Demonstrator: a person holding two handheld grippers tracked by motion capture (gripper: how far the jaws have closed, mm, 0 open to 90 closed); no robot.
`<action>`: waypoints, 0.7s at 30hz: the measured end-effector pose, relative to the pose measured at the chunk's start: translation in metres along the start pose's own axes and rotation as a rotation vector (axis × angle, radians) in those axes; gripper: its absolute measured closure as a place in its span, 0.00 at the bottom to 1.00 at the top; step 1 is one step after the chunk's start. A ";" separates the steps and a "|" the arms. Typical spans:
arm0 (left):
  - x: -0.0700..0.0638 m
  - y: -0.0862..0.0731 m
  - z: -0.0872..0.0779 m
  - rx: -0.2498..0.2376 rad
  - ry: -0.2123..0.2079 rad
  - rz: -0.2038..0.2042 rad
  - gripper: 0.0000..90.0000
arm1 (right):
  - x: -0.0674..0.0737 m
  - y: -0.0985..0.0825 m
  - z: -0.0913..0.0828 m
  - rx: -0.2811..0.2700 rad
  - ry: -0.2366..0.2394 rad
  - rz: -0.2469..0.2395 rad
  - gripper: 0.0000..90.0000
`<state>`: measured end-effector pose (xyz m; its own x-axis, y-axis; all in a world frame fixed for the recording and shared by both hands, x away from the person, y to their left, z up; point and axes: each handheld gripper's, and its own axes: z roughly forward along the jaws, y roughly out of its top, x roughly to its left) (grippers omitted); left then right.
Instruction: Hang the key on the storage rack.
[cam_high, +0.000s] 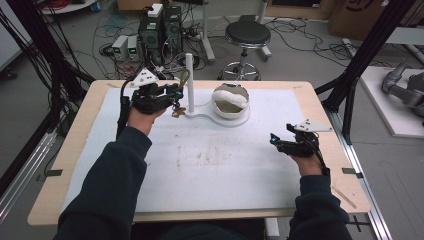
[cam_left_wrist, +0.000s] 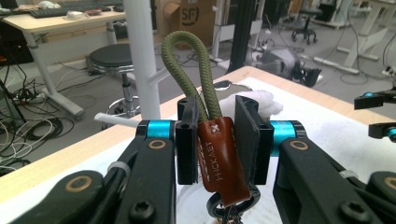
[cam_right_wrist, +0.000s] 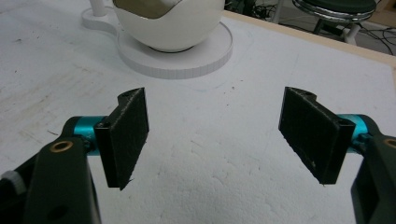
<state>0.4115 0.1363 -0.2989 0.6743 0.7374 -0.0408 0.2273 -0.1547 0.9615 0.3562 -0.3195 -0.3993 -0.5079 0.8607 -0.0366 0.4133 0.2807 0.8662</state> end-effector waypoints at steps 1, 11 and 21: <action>0.000 0.001 0.003 0.012 0.007 0.004 0.78 | 0.000 0.000 0.000 0.001 0.000 0.001 0.27; 0.000 0.000 0.029 0.113 0.094 0.032 0.78 | 0.000 -0.001 0.000 0.002 0.004 -0.001 0.27; 0.007 -0.012 0.045 0.138 0.112 0.000 0.78 | 0.000 -0.001 0.000 0.006 0.008 0.000 0.27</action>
<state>0.4451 0.1135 -0.3225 0.5940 0.8045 -0.0026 0.3268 -0.2383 0.9146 0.3558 -0.3199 -0.4006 -0.5140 0.8572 -0.0324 0.4177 0.2831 0.8634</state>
